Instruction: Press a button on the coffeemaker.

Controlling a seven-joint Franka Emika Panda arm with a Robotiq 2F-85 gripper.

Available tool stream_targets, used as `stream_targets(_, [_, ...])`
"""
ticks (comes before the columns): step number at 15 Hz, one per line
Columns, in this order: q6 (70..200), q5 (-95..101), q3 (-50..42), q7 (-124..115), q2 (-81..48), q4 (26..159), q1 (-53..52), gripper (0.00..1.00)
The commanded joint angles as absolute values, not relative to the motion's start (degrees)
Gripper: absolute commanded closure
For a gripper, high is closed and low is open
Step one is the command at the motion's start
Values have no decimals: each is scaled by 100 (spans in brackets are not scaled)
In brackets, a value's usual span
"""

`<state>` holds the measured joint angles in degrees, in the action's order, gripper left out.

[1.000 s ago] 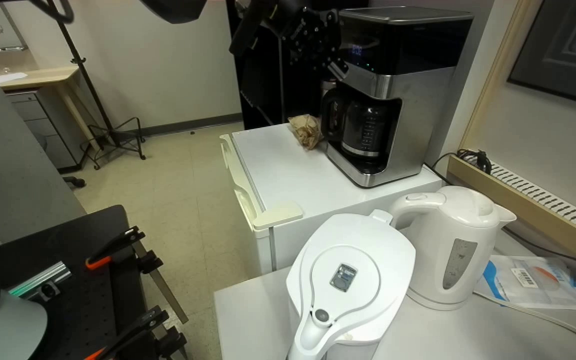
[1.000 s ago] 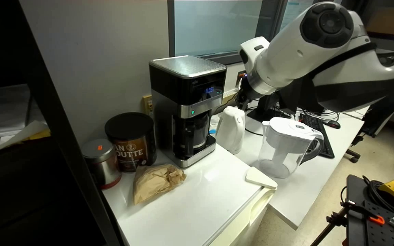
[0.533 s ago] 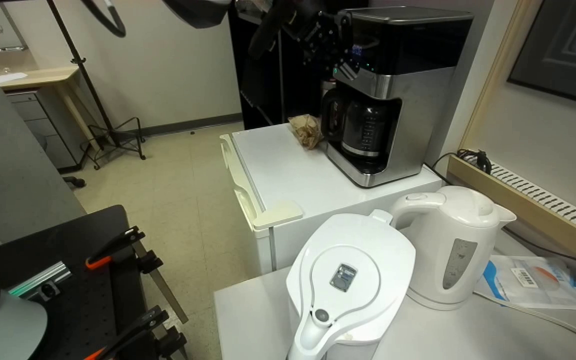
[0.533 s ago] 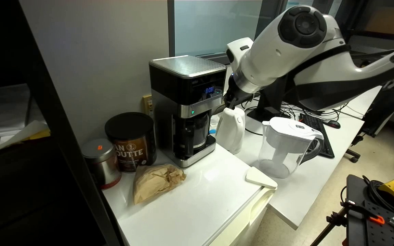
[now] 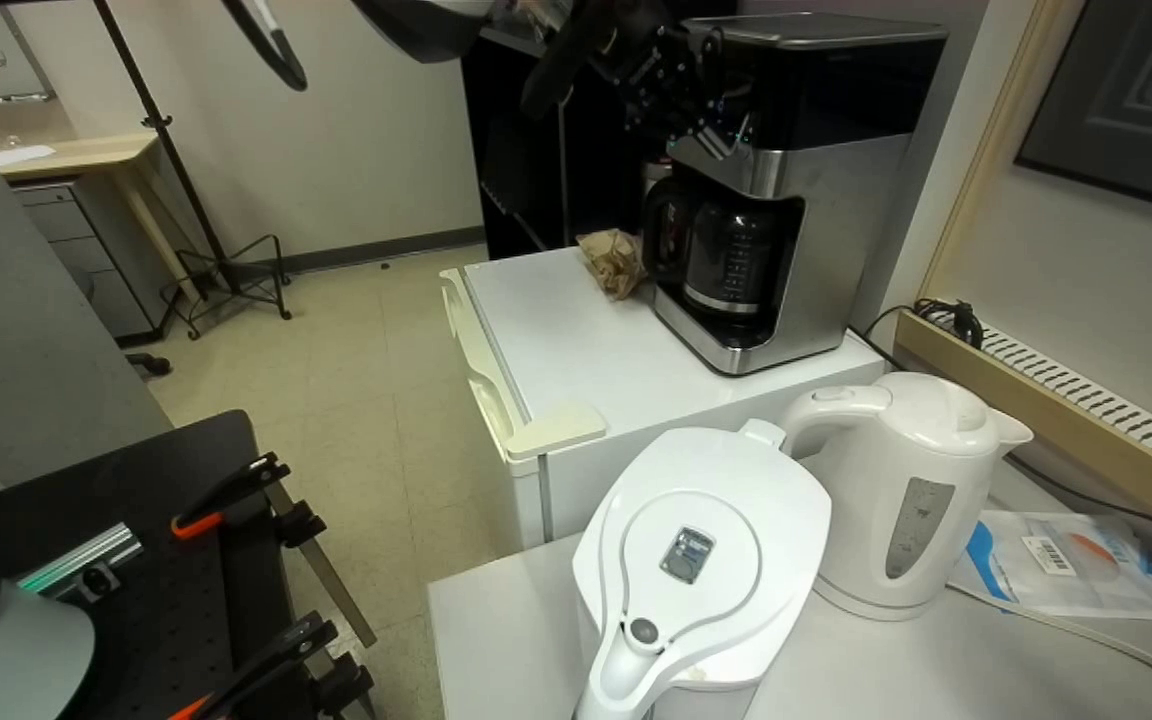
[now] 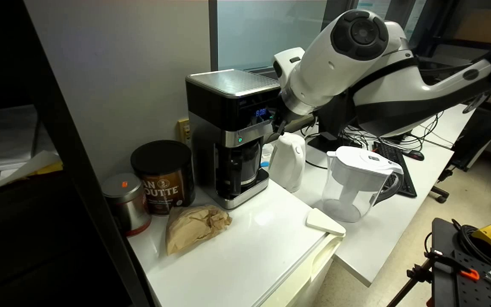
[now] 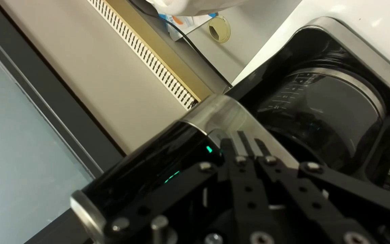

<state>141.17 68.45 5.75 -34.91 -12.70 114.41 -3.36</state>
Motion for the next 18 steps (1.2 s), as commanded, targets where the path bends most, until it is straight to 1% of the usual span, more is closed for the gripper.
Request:
stream_targets(1, [14263,6949,434,-3546,-1472,11169,-442,98])
stream_targets(4, [14300,6962,430,-3556,-1417,11246,-441,98])
stream_targets(8, [14244,7130,449,-3589,-1015,11811,-496,99])
stream_targets(18, [14520,8900,562,-4283,144,13416,-531,99])
